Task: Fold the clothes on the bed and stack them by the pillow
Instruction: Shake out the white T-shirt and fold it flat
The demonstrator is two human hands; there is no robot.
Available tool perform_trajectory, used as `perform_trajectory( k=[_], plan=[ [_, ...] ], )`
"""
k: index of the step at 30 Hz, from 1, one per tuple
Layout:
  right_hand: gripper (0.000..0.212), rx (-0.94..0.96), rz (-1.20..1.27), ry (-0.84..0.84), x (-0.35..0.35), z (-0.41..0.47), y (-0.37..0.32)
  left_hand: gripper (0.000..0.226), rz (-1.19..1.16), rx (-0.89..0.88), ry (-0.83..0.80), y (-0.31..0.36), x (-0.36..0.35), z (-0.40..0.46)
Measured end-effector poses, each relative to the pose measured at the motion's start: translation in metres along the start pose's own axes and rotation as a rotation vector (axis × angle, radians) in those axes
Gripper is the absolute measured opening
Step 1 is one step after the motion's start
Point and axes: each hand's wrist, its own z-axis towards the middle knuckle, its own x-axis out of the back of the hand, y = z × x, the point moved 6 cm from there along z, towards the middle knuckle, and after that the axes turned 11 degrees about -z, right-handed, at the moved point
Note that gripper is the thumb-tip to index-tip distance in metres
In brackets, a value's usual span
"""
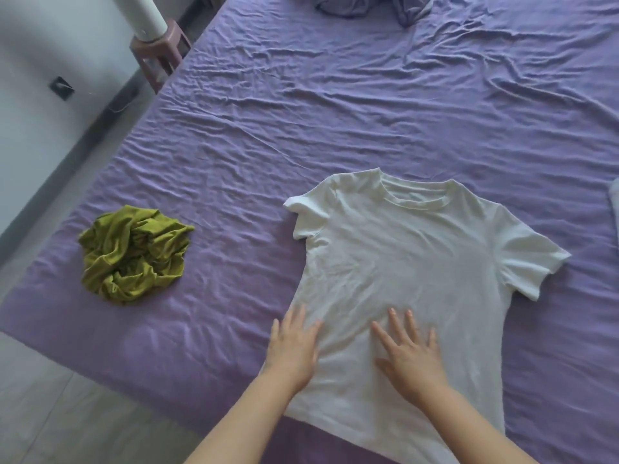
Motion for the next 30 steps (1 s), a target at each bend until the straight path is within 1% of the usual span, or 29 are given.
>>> perform_trajectory(
  k=[3,6,11,14,16,19,21,23,25,27,29,30],
  plan=[
    [0.067,-0.037,-0.001,-0.012,0.01,0.016,0.025,0.061,0.043,-0.045,-0.037,0.031,0.004,0.034],
    [0.067,-0.033,-0.023,-0.006,0.019,0.039,0.035,0.062,0.066,-0.08,-0.045,0.05,0.011,0.073],
    [0.066,-0.019,-0.073,0.05,0.049,0.085,0.036,0.06,0.223,-0.212,-0.072,0.055,0.025,0.126],
    [0.066,0.003,-0.084,0.082,0.072,0.117,0.03,0.062,0.295,-0.255,-0.031,0.043,0.039,0.153],
    [0.065,0.029,-0.105,0.107,0.089,0.142,0.024,0.064,0.314,-0.247,-0.002,0.029,0.052,0.174],
    [0.063,0.083,-0.152,0.128,0.111,0.179,0.009,0.064,0.29,-0.205,0.031,0.005,0.077,0.205],
    [0.063,0.095,-0.161,0.126,0.127,0.206,0.0,0.064,0.287,-0.236,0.073,-0.003,0.093,0.219],
    [0.062,0.085,-0.141,0.114,0.144,0.231,-0.006,0.062,0.237,-0.266,0.158,-0.007,0.111,0.228],
    [0.061,0.081,-0.137,0.106,0.159,0.249,-0.011,0.064,0.086,-0.221,0.27,-0.01,0.132,0.237],
    [0.061,0.097,-0.151,0.09,0.167,0.259,-0.015,0.071,-0.097,-0.079,0.31,-0.017,0.15,0.248],
    [0.061,0.107,-0.154,0.079,0.17,0.26,-0.017,0.075,-0.269,0.126,0.245,-0.029,0.158,0.257],
    [0.061,0.104,-0.15,0.094,0.171,0.259,-0.017,0.071,-0.348,0.22,0.183,-0.035,0.158,0.259]
  ],
)
